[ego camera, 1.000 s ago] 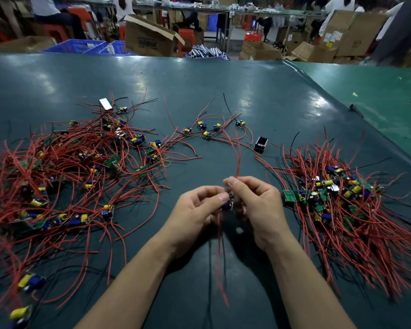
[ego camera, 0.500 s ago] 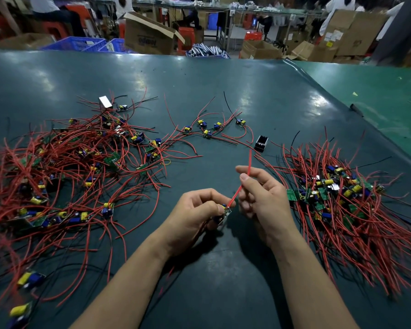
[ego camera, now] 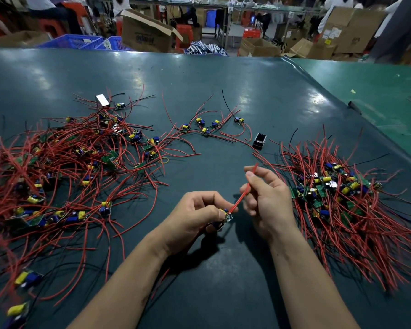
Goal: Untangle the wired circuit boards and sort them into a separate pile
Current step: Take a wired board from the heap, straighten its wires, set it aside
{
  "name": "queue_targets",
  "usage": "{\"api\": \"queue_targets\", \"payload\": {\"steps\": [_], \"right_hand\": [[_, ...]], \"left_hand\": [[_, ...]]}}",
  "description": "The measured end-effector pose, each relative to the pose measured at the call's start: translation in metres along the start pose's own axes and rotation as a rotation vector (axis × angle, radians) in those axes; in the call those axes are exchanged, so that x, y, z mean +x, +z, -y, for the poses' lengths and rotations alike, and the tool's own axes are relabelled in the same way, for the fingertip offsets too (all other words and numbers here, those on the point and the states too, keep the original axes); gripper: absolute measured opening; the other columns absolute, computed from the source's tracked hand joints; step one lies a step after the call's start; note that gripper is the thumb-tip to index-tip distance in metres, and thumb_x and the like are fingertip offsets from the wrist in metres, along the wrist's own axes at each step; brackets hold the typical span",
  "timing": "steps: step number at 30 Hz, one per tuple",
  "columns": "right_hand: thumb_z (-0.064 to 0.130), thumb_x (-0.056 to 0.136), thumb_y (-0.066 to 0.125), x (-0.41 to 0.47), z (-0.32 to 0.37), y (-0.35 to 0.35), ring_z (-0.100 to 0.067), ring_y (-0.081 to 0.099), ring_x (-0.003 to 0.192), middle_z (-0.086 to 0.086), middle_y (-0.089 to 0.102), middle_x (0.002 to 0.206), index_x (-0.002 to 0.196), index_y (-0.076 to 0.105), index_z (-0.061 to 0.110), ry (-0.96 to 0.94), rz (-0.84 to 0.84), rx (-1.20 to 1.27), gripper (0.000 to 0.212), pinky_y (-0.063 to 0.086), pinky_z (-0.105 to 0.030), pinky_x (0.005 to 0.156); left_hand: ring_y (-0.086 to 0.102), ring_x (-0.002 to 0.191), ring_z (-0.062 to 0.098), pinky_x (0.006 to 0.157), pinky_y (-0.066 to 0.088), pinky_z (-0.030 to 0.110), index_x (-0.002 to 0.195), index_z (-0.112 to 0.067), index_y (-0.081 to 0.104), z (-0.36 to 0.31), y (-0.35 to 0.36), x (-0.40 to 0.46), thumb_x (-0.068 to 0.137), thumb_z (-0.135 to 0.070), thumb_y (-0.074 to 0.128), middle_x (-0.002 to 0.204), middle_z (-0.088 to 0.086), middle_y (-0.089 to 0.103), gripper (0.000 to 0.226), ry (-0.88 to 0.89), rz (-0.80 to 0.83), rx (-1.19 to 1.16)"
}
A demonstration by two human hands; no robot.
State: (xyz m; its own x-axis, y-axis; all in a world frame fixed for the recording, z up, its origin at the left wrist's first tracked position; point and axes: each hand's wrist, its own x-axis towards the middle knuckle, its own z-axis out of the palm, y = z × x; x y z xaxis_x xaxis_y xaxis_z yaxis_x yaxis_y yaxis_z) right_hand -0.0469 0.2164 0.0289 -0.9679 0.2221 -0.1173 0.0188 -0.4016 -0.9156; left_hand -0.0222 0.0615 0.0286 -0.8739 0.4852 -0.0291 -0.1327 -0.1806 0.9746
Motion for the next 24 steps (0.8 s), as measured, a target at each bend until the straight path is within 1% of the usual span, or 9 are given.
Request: {"api": "queue_targets", "payload": {"steps": [3,6,12,14,16,18,21,23,24], "right_hand": [[0.006,0.100,0.051,-0.003,-0.002,0.000,-0.010,0.040,0.031,-0.004,0.062,0.052,0.095,0.057,0.011,-0.148,-0.049,-0.164,0.009,0.034,-0.018,0.032],[0.004,0.100,0.050,-0.004,-0.002,0.000,-0.010,0.045,0.035,-0.004,0.067,0.058,0.098,0.055,0.011,-0.216,-0.083,-0.198,0.009,0.040,-0.020,0.035],[0.008,0.101,0.050,0.001,-0.006,-0.001,-0.009,0.030,0.026,0.003,0.051,0.043,0.093,0.056,0.014,-0.145,-0.164,-0.114,0.012,0.026,-0.015,0.032],[0.011,0.102,0.048,0.005,-0.008,-0.003,-0.009,0.027,0.026,0.005,0.045,0.039,0.092,0.057,0.018,-0.121,-0.216,-0.097,0.014,0.025,-0.013,0.033],[0.014,0.102,0.047,0.007,-0.008,-0.005,-0.009,0.029,0.025,0.003,0.048,0.039,0.094,0.055,0.019,-0.130,-0.226,-0.100,0.013,0.026,-0.014,0.033],[0.023,0.103,0.048,0.009,-0.005,-0.006,-0.011,0.037,0.027,-0.003,0.060,0.048,0.097,0.050,0.017,-0.136,-0.205,-0.076,0.009,0.031,-0.016,0.032],[0.044,0.101,0.047,0.009,-0.001,-0.004,-0.015,0.048,0.032,-0.010,0.071,0.068,0.110,0.043,0.017,-0.039,-0.128,-0.023,0.028,0.040,-0.021,0.033],[0.048,0.097,0.051,0.003,0.000,-0.001,-0.016,0.049,0.034,-0.008,0.068,0.063,0.115,0.048,0.015,0.055,0.000,-0.089,0.038,0.039,-0.020,0.034],[0.050,0.093,0.054,-0.001,-0.001,0.000,-0.015,0.049,0.035,-0.006,0.063,0.057,0.111,0.056,0.014,0.094,0.093,-0.142,0.040,0.037,-0.018,0.035]], "left_hand": [[0.046,0.049,0.005,0.049,0.035,0.014,0.070,-0.015,0.073,0.000,-0.001,0.000,0.056,-0.019,0.065,0.058,-0.003,0.055,0.016,-0.006,0.001,0.002],[0.046,0.050,0.005,0.049,0.035,0.014,0.068,-0.017,0.074,0.002,-0.002,0.000,0.054,-0.026,0.065,0.060,-0.001,0.055,0.019,-0.009,0.005,0.005],[0.047,0.051,0.006,0.050,0.035,0.016,0.070,-0.016,0.074,0.005,-0.002,0.001,0.056,-0.027,0.065,0.066,0.007,0.055,0.019,-0.002,0.026,0.027],[0.048,0.052,0.007,0.050,0.036,0.016,0.072,-0.015,0.073,0.005,-0.002,0.000,0.058,-0.027,0.065,0.066,0.007,0.055,0.020,-0.001,0.044,0.046],[0.048,0.052,0.007,0.051,0.036,0.016,0.073,-0.015,0.074,0.005,-0.001,0.000,0.058,-0.026,0.065,0.066,0.008,0.055,0.020,0.007,0.038,0.050],[0.047,0.051,0.008,0.050,0.036,0.017,0.073,-0.014,0.075,0.006,-0.001,0.000,0.059,-0.022,0.068,0.066,0.010,0.053,0.017,0.027,-0.027,-0.013],[0.053,0.054,0.010,0.051,0.042,0.017,0.081,-0.010,0.074,0.008,-0.001,0.004,0.069,-0.008,0.065,0.066,0.006,0.059,0.015,0.056,-0.166,-0.226],[0.056,0.061,0.011,0.055,0.046,0.017,0.087,-0.012,0.074,0.009,-0.002,0.006,0.073,-0.008,0.068,0.073,0.005,0.063,0.015,0.069,-0.232,-0.254],[0.058,0.064,0.012,0.057,0.048,0.018,0.091,-0.014,0.075,0.010,-0.002,0.007,0.075,-0.009,0.073,0.076,0.005,0.065,0.016,0.073,-0.250,-0.228]]}}
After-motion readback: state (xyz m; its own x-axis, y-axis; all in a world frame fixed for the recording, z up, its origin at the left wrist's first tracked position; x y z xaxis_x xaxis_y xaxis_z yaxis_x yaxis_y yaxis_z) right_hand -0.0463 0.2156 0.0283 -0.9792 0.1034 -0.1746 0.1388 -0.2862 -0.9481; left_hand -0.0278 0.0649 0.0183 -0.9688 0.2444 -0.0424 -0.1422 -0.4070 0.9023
